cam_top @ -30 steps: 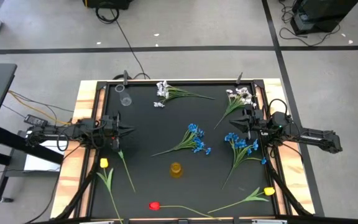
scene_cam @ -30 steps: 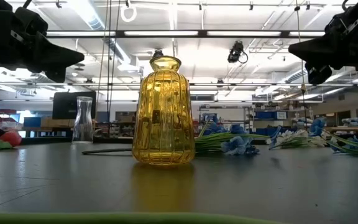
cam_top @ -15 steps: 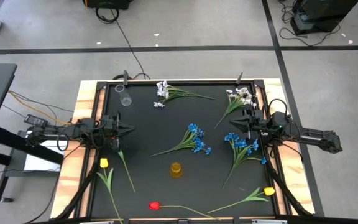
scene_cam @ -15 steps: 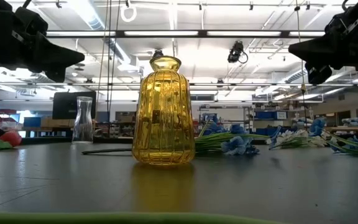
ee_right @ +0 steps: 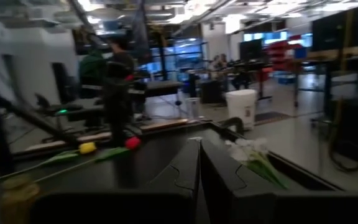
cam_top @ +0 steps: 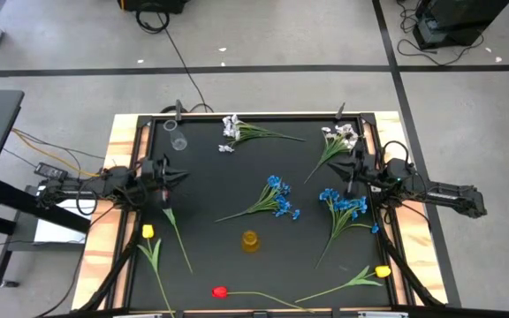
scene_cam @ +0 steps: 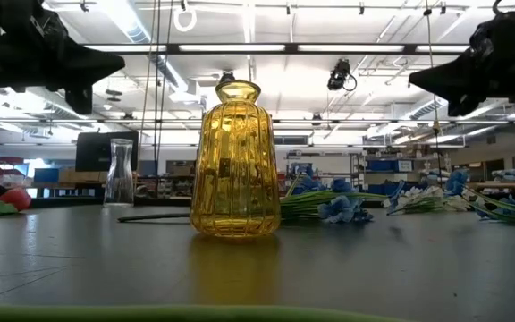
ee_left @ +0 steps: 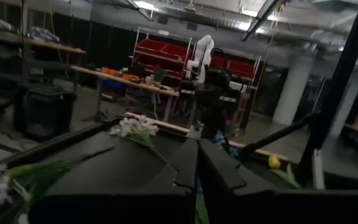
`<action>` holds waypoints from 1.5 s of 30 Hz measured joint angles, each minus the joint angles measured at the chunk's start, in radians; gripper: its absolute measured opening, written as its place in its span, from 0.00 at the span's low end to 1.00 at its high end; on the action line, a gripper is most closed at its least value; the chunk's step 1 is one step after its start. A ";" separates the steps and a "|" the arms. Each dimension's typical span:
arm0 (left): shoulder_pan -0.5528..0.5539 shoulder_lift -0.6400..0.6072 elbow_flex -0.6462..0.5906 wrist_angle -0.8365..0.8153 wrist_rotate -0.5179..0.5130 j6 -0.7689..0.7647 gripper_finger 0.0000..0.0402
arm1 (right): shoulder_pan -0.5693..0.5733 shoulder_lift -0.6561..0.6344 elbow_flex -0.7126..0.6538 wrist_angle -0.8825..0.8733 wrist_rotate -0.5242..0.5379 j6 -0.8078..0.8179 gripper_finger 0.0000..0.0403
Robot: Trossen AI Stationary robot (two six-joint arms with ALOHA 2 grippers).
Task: Sort flowers into vase by color
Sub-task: Put the top red flower into the yellow vase
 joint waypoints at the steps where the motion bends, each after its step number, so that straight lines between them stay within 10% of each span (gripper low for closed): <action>1: 0.000 0.000 0.000 0.000 0.000 -0.028 0.05 | 0.000 0.000 0.000 0.000 0.015 0.003 0.06; 9: 0.000 0.000 0.000 0.033 0.001 -0.432 0.05 | 0.000 0.000 0.000 0.093 -0.002 0.250 0.06; 18: 0.000 0.004 0.007 0.036 -0.012 -0.482 0.05 | 0.000 0.000 0.000 0.139 0.160 0.707 0.06; 38: 0.002 0.405 0.486 -0.749 -0.060 -0.770 0.05 | 0.000 0.000 0.000 0.099 0.306 0.719 0.07; 45: 0.002 0.638 0.565 -0.796 -0.092 -0.988 0.05 | 0.000 0.000 0.000 -0.013 0.296 0.799 0.14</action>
